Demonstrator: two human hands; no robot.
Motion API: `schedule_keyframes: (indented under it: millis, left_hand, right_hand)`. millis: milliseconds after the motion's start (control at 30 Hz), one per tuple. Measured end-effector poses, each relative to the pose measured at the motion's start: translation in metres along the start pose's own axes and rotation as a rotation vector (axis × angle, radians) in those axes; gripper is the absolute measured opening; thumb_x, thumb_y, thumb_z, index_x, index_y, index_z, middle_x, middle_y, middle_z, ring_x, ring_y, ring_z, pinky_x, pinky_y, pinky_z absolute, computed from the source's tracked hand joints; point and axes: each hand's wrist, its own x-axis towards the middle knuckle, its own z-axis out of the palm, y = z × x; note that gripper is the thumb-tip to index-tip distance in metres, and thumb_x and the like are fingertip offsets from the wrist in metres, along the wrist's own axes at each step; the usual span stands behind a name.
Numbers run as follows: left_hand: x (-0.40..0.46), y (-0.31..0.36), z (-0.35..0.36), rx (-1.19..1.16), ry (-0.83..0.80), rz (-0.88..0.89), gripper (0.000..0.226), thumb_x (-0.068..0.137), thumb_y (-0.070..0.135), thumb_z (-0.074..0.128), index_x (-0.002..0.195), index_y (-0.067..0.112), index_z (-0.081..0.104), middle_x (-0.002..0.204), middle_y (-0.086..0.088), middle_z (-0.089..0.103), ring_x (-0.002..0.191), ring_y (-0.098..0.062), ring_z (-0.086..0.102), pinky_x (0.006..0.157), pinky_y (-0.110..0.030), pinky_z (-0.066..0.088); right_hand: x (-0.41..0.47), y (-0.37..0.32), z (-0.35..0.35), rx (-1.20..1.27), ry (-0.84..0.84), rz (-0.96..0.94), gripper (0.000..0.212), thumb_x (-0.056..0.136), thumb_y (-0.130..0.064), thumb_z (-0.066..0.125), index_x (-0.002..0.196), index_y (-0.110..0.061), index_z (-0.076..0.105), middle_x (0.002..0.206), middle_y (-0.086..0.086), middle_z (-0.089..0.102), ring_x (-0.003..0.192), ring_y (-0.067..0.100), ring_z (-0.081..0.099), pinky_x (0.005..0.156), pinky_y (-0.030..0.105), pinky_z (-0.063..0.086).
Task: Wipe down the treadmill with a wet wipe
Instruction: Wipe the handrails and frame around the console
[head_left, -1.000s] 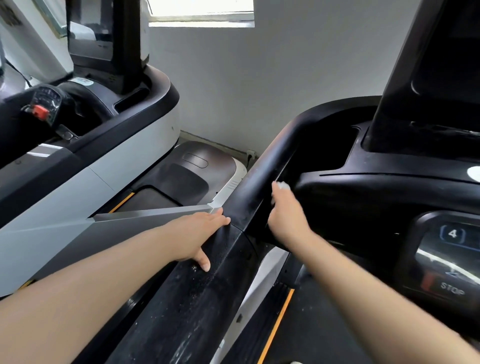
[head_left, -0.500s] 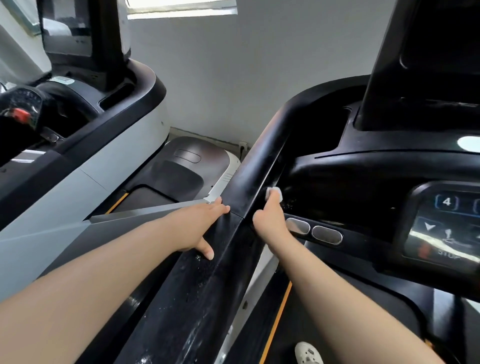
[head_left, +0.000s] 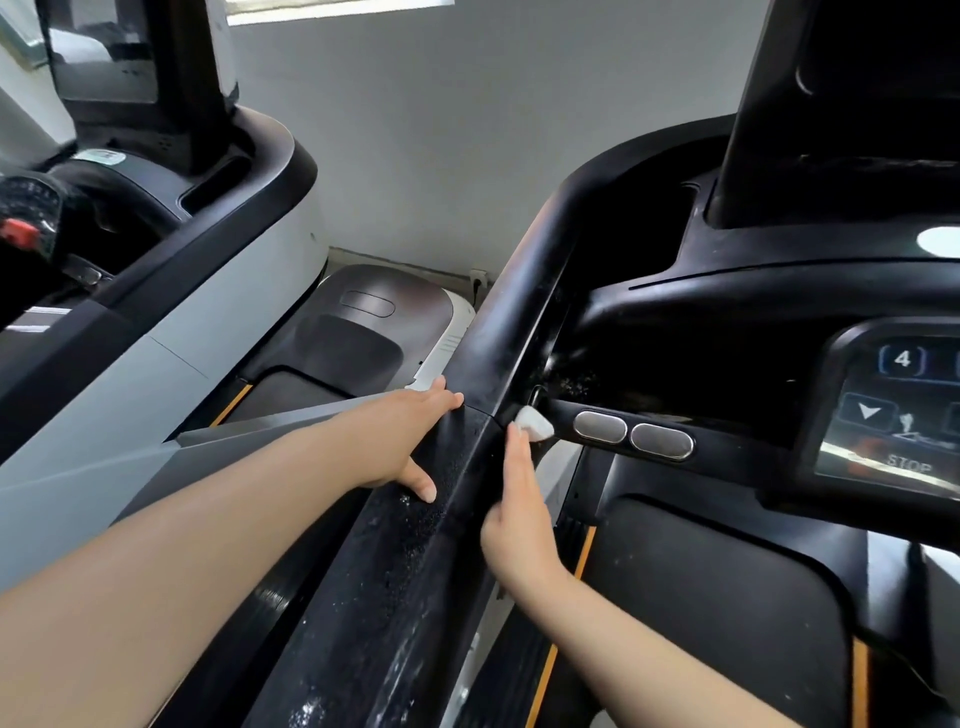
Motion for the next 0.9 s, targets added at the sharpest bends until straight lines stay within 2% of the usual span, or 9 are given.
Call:
schedule_keyframes:
  millis: [67,200,267,367,567,667,767,833,900]
  left_hand:
    - [-0.002,0.001,-0.001,-0.003,0.0,0.002,0.108,0.071,0.033,0.08,0.151,0.021,0.008,0.159,-0.003,-0.002,0.143,-0.019,0.018,0.106,-0.025,0.023]
    - [-0.007,0.004,-0.004,0.031,-0.007,0.007,0.105,0.075,0.035,0.077,0.151,0.022,0.006,0.159,0.0,-0.003,0.144,-0.017,0.013,0.108,-0.03,0.024]
    - [-0.009,0.005,-0.005,0.099,-0.002,0.033,0.105,0.076,0.041,0.074,0.151,0.021,0.003,0.159,-0.001,-0.003,0.145,-0.016,0.01,0.11,-0.03,0.021]
    - [-0.012,0.007,-0.007,0.221,0.019,0.072,0.104,0.077,0.05,0.068,0.151,0.018,0.001,0.159,-0.004,-0.003,0.145,-0.016,0.007,0.114,-0.03,0.019]
    - [-0.019,0.011,0.004,0.127,0.111,0.147,0.092,0.085,0.05,0.06,0.151,0.024,0.001,0.158,-0.001,-0.014,0.145,-0.015,-0.007,0.116,-0.028,0.007]
    - [-0.028,0.013,0.017,0.148,0.146,0.213,0.094,0.084,0.06,0.053,0.151,0.024,-0.003,0.156,0.001,-0.022,0.144,-0.014,-0.016,0.115,-0.025,-0.003]
    - [-0.042,0.011,0.027,0.282,0.107,0.215,0.114,0.075,0.07,0.054,0.147,0.02,-0.019,0.142,0.001,-0.038,0.136,-0.013,-0.03,0.109,-0.024,-0.012]
    - [-0.049,0.009,0.029,0.385,0.07,0.195,0.122,0.072,0.071,0.056,0.143,0.015,-0.026,0.135,-0.002,-0.041,0.135,-0.015,-0.03,0.105,-0.024,-0.016]
    - [-0.052,0.01,0.03,0.435,0.024,0.175,0.124,0.072,0.069,0.059,0.145,0.011,-0.024,0.141,-0.004,-0.038,0.143,-0.021,-0.021,0.103,-0.023,-0.017]
  right_hand:
    - [0.006,0.003,-0.001,-0.017,0.006,0.003,0.084,0.082,0.015,0.031,0.15,-0.019,-0.005,0.156,-0.011,-0.007,0.143,0.003,-0.004,0.102,0.001,-0.003]
    - [-0.015,0.014,0.011,0.035,0.017,0.037,0.081,0.086,0.009,0.039,0.152,-0.018,-0.001,0.157,-0.01,0.0,0.138,-0.004,-0.001,0.097,-0.006,0.0]
    - [-0.029,0.017,0.019,0.173,0.031,0.066,0.076,0.088,0.004,0.044,0.152,-0.021,0.011,0.156,-0.011,0.015,0.141,-0.002,0.013,0.11,0.007,0.013]
    - [-0.027,0.018,0.018,0.328,0.056,0.179,0.069,0.088,0.006,0.043,0.146,-0.026,0.026,0.142,-0.016,0.033,0.127,-0.005,0.032,0.11,0.017,0.025]
    - [0.028,0.034,0.01,0.424,0.183,0.368,0.054,0.084,0.006,0.041,0.135,-0.012,0.045,0.134,0.008,0.048,0.126,0.026,0.046,0.105,0.039,0.041]
    - [0.034,0.031,0.007,0.496,0.19,0.383,0.054,0.089,-0.003,0.043,0.14,-0.02,0.038,0.134,0.001,0.05,0.122,0.02,0.049,0.102,0.031,0.041]
    - [0.02,0.021,0.007,0.508,0.15,0.343,0.068,0.089,0.008,0.035,0.147,-0.025,0.025,0.133,-0.008,0.045,0.128,0.012,0.041,0.104,0.022,0.033]
    - [-0.002,0.01,0.013,0.533,0.134,0.258,0.076,0.086,0.013,0.032,0.148,-0.029,0.021,0.143,-0.018,0.032,0.135,-0.001,0.028,0.111,0.017,0.022]
    - [-0.021,0.005,0.021,0.544,0.124,0.149,0.071,0.093,0.006,0.033,0.144,-0.036,0.01,0.14,-0.037,0.011,0.129,-0.024,0.013,0.107,0.003,0.011]
